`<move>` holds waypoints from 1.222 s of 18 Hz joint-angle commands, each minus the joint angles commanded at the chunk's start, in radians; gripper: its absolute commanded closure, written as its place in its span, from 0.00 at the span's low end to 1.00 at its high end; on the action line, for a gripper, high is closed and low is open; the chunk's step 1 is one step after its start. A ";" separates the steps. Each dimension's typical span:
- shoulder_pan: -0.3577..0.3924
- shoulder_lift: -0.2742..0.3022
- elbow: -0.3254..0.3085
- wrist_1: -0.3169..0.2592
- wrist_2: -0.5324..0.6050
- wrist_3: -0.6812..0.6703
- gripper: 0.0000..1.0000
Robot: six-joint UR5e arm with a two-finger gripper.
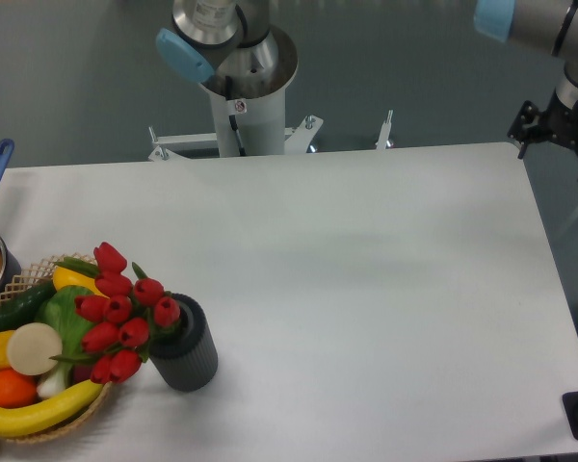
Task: Pick up the flowers from the vase
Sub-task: 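Lower the open gripper from its raised pose over the table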
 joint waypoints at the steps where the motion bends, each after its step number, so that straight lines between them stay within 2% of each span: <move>1: -0.002 0.001 0.000 0.000 0.001 -0.003 0.00; 7: -0.037 -0.014 -0.003 0.015 -0.006 -0.006 0.00; 11: -0.077 0.004 -0.046 0.055 -0.095 -0.060 0.00; 13: -0.071 0.066 -0.087 0.045 -0.260 -0.089 0.00; 16: -0.067 0.196 -0.226 0.055 -0.473 -0.097 0.00; 17: -0.072 0.227 -0.257 0.057 -0.514 -0.097 0.00; 19: -0.078 0.267 -0.311 0.057 -0.645 -0.097 0.00; 22: -0.086 0.301 -0.394 0.058 -0.926 -0.094 0.00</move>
